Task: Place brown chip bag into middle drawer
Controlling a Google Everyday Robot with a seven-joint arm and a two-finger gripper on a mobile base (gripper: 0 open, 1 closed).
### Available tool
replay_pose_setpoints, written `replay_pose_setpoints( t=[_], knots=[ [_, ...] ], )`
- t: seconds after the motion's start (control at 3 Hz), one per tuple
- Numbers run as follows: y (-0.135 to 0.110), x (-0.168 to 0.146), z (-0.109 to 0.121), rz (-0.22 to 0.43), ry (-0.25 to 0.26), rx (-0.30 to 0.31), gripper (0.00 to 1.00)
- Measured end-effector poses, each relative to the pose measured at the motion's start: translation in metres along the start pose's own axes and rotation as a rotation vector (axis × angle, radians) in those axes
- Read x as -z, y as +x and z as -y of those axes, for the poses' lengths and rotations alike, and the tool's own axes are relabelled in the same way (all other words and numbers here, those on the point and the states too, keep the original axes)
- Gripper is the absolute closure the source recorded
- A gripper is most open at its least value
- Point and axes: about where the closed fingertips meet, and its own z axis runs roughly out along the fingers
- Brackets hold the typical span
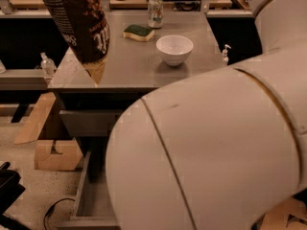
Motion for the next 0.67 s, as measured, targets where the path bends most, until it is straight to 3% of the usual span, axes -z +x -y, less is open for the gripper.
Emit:
replay_pose_setpoints(
  t=[0.33,0.67],
  knots=[
    [-0.002,-0.004,0.004,0.006,-0.008,-0.013,1.00],
    [0.010,0.010,0.009,0.036,-0.036,-0.078,1.00]
  ],
)
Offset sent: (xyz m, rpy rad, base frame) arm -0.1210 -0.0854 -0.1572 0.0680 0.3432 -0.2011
